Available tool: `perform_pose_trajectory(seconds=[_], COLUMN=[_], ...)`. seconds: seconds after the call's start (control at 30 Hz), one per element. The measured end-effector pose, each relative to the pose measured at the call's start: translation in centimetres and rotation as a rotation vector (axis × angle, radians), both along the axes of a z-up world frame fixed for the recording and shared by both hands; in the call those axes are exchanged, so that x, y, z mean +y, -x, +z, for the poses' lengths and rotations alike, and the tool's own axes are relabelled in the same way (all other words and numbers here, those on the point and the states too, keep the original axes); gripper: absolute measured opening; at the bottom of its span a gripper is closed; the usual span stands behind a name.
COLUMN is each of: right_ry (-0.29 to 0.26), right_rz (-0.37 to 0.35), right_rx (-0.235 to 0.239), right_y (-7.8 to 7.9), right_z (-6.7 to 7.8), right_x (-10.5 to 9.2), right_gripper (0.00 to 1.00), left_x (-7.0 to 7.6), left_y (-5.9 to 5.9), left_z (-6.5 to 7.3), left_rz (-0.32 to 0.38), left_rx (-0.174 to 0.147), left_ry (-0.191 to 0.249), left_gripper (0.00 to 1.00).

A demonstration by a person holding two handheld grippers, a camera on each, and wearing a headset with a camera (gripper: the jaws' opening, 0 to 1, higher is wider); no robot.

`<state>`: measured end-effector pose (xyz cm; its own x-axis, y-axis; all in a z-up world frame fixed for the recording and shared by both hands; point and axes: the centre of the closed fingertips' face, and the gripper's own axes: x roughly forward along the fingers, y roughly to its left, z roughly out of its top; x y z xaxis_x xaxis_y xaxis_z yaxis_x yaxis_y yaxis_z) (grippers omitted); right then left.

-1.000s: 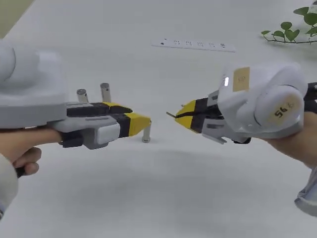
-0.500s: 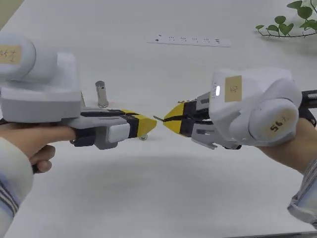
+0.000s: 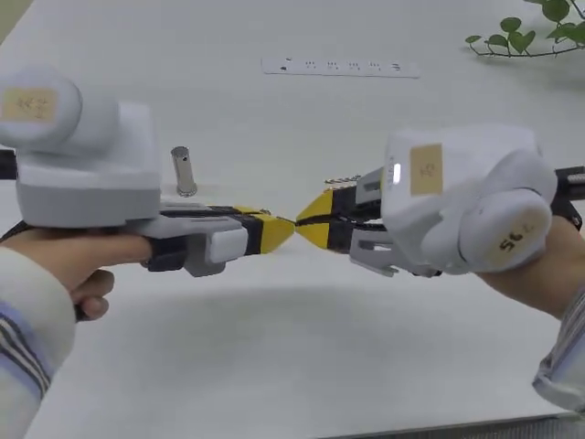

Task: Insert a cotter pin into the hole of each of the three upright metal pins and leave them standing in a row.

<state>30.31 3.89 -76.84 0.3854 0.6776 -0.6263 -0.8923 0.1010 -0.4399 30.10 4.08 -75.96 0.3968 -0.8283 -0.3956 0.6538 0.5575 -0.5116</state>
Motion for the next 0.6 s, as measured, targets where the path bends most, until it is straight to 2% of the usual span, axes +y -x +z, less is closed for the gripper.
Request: perform_pose_trajectory(seconds=[0.27, 0.6], right_ry=[0.005, 0.008], right_rz=[0.013, 0.015], right_rx=[0.002, 0.008], right_y=[0.34, 0.64], right_z=[-0.13, -0.33], right_x=[0.00, -0.12], right_gripper=[0.02, 0.02], left_x=[-0.02, -0.18], left_y=[-0.21, 0.03], left_z=[0.02, -0.13], left_rz=[0.020, 0.018], left_rx=[0.013, 0.045], left_ry=[0.011, 0.023], left_gripper=[0.02, 0.01])
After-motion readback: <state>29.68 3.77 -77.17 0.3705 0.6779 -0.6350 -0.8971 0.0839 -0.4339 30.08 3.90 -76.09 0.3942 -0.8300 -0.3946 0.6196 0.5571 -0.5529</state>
